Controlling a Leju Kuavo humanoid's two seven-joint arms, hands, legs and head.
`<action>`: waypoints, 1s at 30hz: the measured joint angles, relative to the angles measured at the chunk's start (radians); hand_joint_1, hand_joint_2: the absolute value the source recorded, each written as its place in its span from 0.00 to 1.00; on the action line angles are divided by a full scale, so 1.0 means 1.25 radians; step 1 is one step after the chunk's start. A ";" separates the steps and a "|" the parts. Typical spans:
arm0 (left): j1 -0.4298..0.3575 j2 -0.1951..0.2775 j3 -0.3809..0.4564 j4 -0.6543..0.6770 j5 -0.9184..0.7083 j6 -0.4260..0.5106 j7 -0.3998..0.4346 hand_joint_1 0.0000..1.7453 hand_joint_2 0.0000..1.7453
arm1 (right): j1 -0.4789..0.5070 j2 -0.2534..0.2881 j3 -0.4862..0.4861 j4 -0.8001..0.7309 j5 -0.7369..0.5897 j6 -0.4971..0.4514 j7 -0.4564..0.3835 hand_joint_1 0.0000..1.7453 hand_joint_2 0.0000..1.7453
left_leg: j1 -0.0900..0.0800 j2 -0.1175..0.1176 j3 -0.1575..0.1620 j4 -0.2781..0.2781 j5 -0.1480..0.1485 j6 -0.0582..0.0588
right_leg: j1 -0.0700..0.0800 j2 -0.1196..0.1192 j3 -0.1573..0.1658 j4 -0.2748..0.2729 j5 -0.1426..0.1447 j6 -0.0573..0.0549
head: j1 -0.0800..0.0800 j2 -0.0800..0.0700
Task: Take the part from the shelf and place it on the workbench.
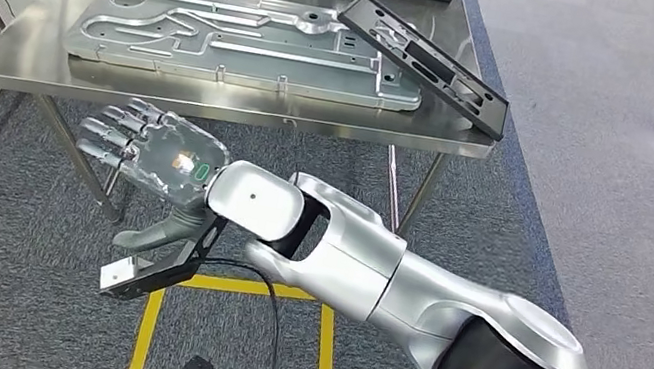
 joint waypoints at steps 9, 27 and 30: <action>0.029 0.043 -0.010 0.000 0.038 0.002 0.007 0.00 0.00 | 0.029 -0.024 -0.020 0.055 -0.015 -0.041 -0.033 0.00 0.00 | -0.004 0.003 -0.049 0.001 0.049 -0.023 | 0.010 0.003 0.181 -0.176 0.029 -0.025 | 0.000 0.000; 0.068 0.137 -0.052 0.003 0.011 -0.064 -0.022 0.00 0.00 | 0.112 -0.062 -0.024 0.060 0.060 -0.124 -0.045 0.00 0.00 | -0.012 0.026 0.001 -0.008 0.006 -0.012 | 0.020 -0.072 0.150 -0.163 0.043 -0.033 | 0.000 0.000; 0.067 0.137 -0.059 0.003 -0.001 -0.068 -0.016 0.00 0.00 | 0.148 -0.061 -0.037 0.065 0.073 -0.142 -0.046 0.00 0.00 | -0.008 0.002 -0.003 -0.011 0.015 -0.002 | 0.010 -0.013 0.098 -0.047 -0.025 -0.022 | 0.000 0.000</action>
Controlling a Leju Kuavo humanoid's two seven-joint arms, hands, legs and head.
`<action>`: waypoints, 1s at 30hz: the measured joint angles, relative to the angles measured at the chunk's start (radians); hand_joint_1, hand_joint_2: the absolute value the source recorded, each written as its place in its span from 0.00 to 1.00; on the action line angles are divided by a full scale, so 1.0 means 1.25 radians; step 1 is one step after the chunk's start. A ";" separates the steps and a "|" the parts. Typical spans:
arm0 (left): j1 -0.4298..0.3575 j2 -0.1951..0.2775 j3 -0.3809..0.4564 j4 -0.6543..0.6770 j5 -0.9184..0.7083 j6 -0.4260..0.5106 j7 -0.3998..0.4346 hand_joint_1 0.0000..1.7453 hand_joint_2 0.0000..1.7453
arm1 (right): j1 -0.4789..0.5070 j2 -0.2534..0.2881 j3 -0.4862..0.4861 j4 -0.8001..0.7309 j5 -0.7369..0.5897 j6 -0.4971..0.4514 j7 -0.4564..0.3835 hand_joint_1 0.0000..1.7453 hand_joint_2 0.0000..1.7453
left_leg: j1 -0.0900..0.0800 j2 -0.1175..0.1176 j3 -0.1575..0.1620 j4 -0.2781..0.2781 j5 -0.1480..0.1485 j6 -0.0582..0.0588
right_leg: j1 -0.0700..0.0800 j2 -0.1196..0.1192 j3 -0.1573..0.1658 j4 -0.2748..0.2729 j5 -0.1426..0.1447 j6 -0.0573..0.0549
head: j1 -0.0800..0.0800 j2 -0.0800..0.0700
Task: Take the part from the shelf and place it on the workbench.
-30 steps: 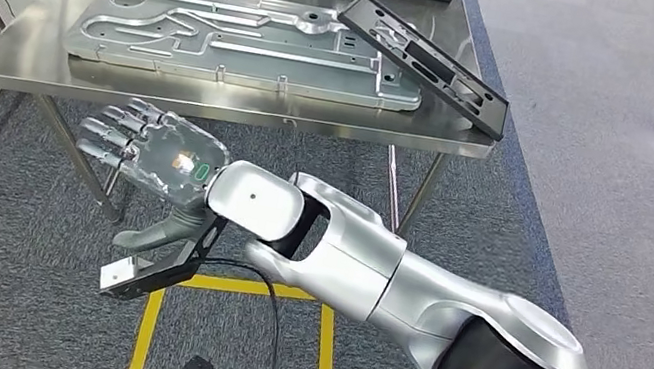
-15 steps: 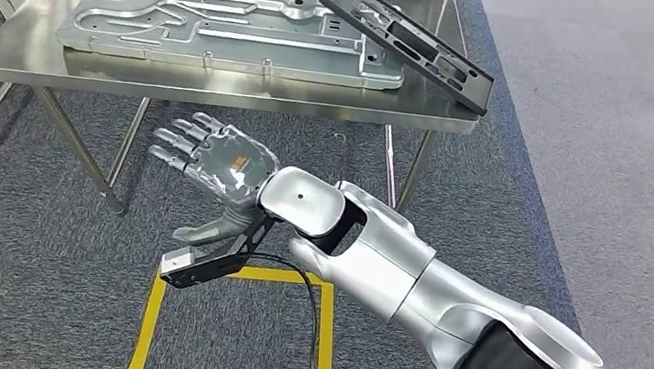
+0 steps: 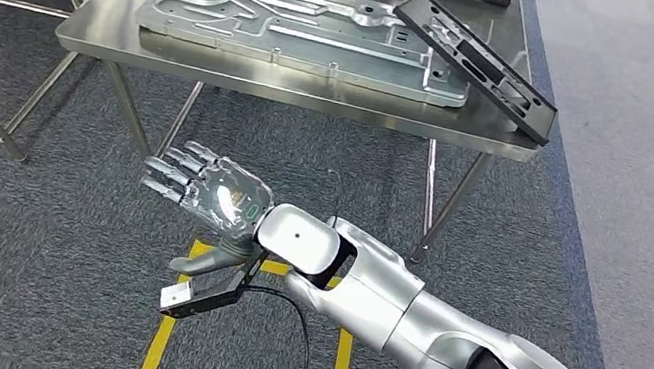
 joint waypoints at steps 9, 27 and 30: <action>0.002 -0.001 -0.001 0.000 -0.013 -0.003 0.006 0.00 0.00 | 0.090 0.010 -0.045 0.019 -0.003 -0.032 -0.019 0.00 0.00 | 0.003 -0.083 -0.018 0.015 0.005 -0.018 | -0.012 0.077 0.040 -0.108 0.078 -0.003 | 0.000 0.000; 0.011 0.002 0.002 0.000 -0.015 0.010 0.005 0.00 0.00 | 0.252 0.091 -0.111 0.099 -0.033 -0.053 -0.051 0.00 0.00 | -0.003 0.028 0.002 0.003 -0.010 -0.019 | 0.001 -0.070 0.046 -0.120 0.077 -0.004 | 0.000 0.000; 0.012 0.001 0.003 0.000 -0.013 0.011 0.004 0.00 0.00 | 0.264 0.099 -0.121 0.113 -0.036 -0.057 -0.054 0.00 0.00 | 0.001 0.005 -0.001 -0.002 -0.001 -0.007 | -0.005 -0.010 0.008 -0.030 0.017 0.007 | 0.000 0.000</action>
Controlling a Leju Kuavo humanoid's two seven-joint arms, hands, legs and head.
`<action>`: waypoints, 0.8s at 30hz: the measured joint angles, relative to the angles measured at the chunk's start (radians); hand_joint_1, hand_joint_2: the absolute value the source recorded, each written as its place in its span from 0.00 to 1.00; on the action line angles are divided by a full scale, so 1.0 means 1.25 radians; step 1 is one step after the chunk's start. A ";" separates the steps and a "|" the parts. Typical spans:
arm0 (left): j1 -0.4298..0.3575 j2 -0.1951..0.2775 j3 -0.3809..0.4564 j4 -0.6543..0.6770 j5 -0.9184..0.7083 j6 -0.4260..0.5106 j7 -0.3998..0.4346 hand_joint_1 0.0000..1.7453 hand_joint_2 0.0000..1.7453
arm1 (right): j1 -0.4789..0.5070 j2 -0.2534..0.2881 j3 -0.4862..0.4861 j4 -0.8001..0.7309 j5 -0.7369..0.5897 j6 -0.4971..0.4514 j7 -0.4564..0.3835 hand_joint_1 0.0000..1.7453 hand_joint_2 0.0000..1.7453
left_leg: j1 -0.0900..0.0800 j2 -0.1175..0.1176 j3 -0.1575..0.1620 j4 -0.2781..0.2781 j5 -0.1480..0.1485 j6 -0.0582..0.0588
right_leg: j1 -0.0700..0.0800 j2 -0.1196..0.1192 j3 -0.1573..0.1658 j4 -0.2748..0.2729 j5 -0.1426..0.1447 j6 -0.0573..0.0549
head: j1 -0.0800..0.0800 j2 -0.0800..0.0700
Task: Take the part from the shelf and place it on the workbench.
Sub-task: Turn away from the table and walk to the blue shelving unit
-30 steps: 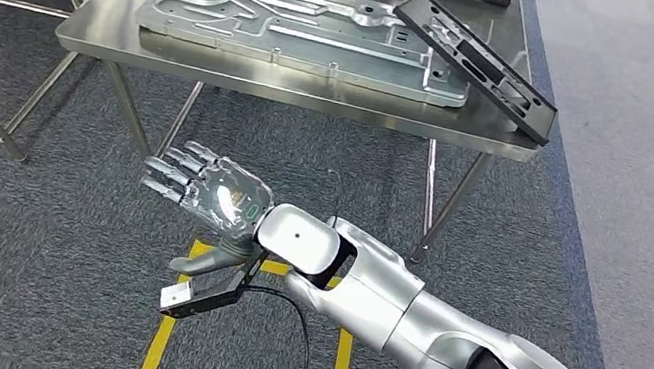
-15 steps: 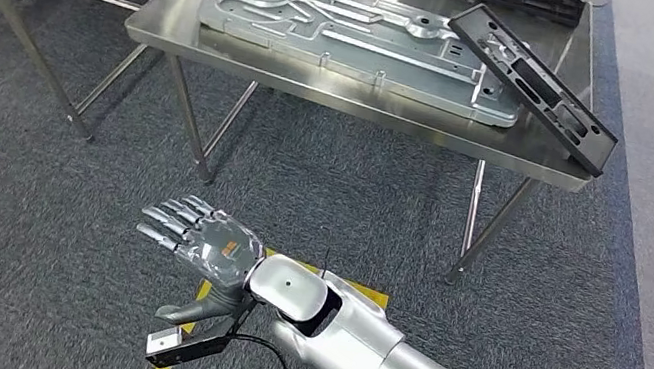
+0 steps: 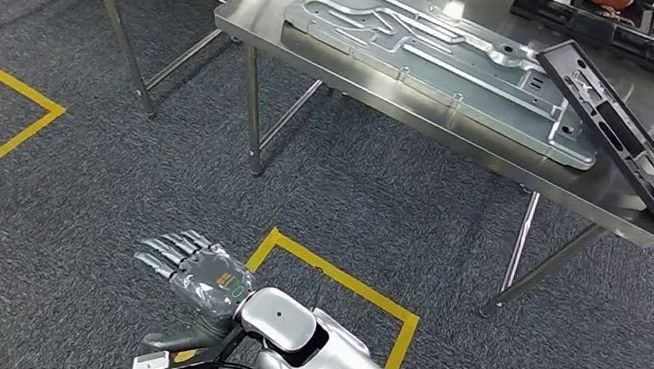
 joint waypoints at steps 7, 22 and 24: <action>0.004 -0.002 0.015 0.000 0.008 0.009 -0.012 0.00 0.00 | 0.047 0.008 -0.028 0.023 -0.006 -0.002 -0.006 0.00 0.00 | -0.001 -0.071 -0.006 0.007 0.002 0.000 | -0.002 0.060 0.005 -0.010 0.038 -0.009 | 0.000 0.000; 0.008 -0.005 0.033 0.000 -0.003 0.005 -0.025 0.00 0.00 | 0.083 0.011 -0.077 0.007 0.030 0.001 0.003 0.00 0.00 | -0.008 0.015 -0.092 0.106 0.018 -0.026 | 0.001 -0.030 0.136 -0.104 -0.017 -0.037 | 0.000 0.000; 0.006 -0.004 0.034 0.000 -0.003 0.005 -0.025 0.00 0.00 | 0.083 0.011 -0.080 0.005 0.031 0.001 0.003 0.00 0.00 | -0.019 0.040 -0.058 0.039 0.030 -0.012 | 0.005 -0.046 0.155 -0.112 -0.033 -0.029 | 0.000 0.000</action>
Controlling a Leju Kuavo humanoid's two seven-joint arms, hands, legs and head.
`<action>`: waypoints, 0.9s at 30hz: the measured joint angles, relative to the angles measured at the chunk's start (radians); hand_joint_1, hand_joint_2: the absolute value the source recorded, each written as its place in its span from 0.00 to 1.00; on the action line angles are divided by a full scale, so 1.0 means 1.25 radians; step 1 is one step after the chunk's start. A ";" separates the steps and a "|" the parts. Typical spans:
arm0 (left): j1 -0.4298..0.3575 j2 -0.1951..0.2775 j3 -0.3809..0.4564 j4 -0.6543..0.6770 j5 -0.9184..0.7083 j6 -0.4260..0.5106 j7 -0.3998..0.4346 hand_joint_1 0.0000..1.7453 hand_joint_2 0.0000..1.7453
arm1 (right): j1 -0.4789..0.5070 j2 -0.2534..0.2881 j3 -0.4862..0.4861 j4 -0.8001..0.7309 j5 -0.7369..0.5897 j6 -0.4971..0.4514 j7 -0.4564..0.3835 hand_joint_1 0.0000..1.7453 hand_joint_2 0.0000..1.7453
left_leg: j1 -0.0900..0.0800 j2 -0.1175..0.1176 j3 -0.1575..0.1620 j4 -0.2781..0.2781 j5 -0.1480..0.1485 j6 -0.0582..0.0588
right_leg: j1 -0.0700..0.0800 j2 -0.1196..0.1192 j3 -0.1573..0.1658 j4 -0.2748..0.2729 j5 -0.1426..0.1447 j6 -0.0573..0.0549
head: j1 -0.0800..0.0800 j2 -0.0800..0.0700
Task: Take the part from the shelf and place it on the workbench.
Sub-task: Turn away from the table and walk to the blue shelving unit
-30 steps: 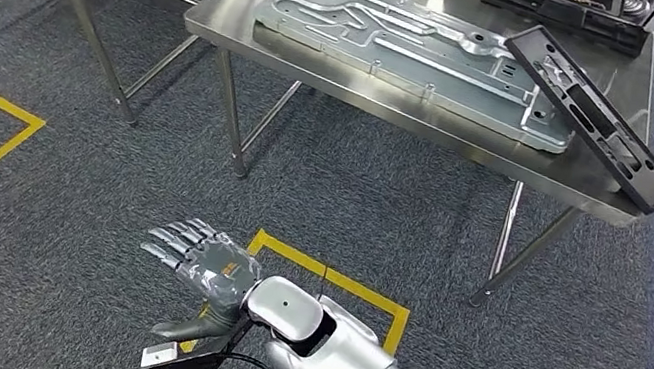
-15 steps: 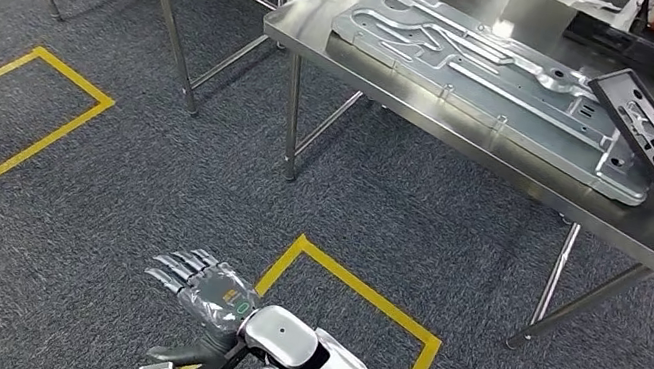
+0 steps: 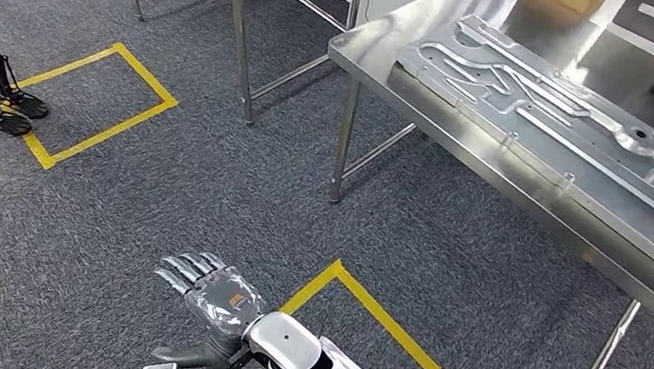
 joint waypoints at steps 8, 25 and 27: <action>0.003 -0.001 0.005 0.000 0.000 0.000 -0.001 0.00 0.00 | 0.003 -0.001 -0.004 -0.006 0.001 0.000 0.000 0.00 0.00 | 0.005 -0.060 0.075 -0.043 -0.048 0.023 | -0.005 0.068 -0.128 0.212 -0.025 0.022 | 0.000 0.000; -0.003 -0.002 0.013 0.004 -0.008 -0.006 -0.004 0.00 0.00 | 0.010 -0.005 -0.010 -0.019 0.005 0.016 0.001 0.00 0.00 | 0.017 -0.052 0.015 0.182 -0.185 -0.028 | 0.007 0.060 -0.136 0.030 0.107 -0.027 | 0.001 0.000; -0.001 -0.002 0.014 0.004 -0.010 -0.006 -0.004 0.00 0.00 | 0.010 -0.004 -0.010 -0.019 0.007 0.021 -0.003 0.00 0.00 | 0.013 -0.048 0.005 0.137 -0.145 -0.019 | 0.012 0.046 -0.116 0.030 0.091 -0.030 | 0.001 0.000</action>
